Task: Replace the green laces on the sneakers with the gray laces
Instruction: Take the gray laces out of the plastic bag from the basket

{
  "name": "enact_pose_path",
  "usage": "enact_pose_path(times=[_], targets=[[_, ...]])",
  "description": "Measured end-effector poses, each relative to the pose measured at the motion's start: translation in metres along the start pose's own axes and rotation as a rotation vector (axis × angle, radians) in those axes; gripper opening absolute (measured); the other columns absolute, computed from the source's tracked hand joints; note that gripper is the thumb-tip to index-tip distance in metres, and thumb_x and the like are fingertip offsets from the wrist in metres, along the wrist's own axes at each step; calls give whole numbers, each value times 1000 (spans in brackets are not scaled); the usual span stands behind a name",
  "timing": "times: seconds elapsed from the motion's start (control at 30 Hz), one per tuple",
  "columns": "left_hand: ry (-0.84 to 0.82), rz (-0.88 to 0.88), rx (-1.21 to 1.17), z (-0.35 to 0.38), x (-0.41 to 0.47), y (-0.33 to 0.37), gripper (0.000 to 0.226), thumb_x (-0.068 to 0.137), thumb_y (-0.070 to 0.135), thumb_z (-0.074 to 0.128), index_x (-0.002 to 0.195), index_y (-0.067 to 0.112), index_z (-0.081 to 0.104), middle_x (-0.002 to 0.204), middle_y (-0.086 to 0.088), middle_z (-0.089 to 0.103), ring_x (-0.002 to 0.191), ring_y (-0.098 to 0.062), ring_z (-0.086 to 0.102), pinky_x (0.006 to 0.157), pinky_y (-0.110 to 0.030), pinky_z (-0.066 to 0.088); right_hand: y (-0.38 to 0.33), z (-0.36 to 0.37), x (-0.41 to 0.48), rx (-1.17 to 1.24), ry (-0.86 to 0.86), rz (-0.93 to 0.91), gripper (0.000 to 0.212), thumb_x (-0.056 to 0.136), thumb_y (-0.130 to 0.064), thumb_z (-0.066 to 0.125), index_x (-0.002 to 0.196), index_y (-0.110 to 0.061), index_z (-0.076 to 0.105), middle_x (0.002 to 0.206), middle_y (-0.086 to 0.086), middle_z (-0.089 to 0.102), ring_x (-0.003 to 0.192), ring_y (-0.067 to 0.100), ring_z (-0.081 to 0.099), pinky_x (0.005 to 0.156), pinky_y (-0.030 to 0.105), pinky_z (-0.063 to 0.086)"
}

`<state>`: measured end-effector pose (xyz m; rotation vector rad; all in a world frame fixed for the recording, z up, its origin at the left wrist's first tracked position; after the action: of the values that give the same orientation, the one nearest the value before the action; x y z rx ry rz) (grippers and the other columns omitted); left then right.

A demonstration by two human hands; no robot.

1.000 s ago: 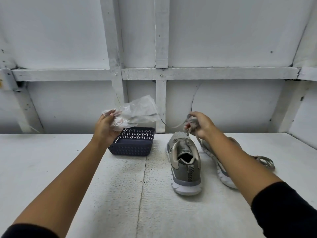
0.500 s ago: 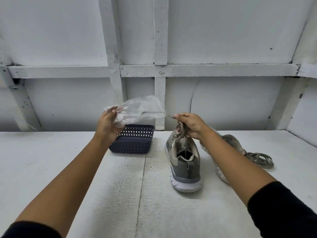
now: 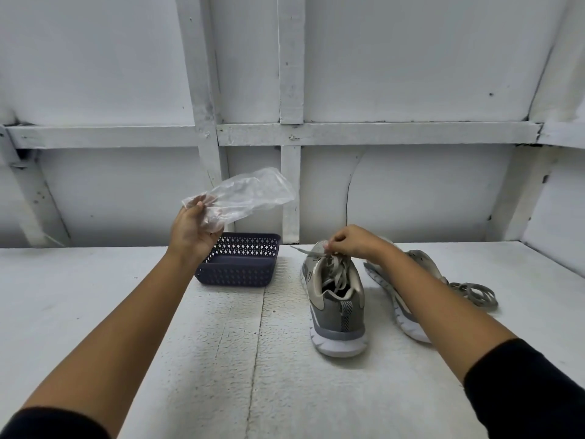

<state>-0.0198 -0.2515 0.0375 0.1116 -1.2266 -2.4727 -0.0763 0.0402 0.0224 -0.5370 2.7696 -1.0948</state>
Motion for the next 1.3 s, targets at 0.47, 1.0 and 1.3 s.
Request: enact_pose_path(times=[0.47,1.0,1.3], targets=[[-219,3,186,24,-12,-17,13,94,10,51,101,15,61,90,1,67,64,-12,64,50,-23,55,-58,-10,-1,680,101,127,24,94,-34,55,90,-10,56,86,4,53,69,18,55,58,27,46],[31,431,1195,-10,11,-3,55,91,16,59,137,31,32,94,-11,52,72,-23,54,65,-33,51,-65,32,25,251,376,-60,31,92,2,46,115,-13,59,79,2,55,56,12,47,44,11,39],[-117,385,2051,-59,65,-9,33,93,22,48,123,13,59,125,-10,50,108,-31,52,89,-41,48,-81,91,61,-334,150,12,29,82,5,45,103,-1,64,108,16,64,102,32,60,88,41,52]])
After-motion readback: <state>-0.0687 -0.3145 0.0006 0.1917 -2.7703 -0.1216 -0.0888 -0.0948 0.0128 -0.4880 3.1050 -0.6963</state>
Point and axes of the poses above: each hand's wrist, its own x-axis towards the middle knuckle, its own z-axis out of the palm, y = z × x, the point moved 1 cm from there along x, towards the middle knuckle
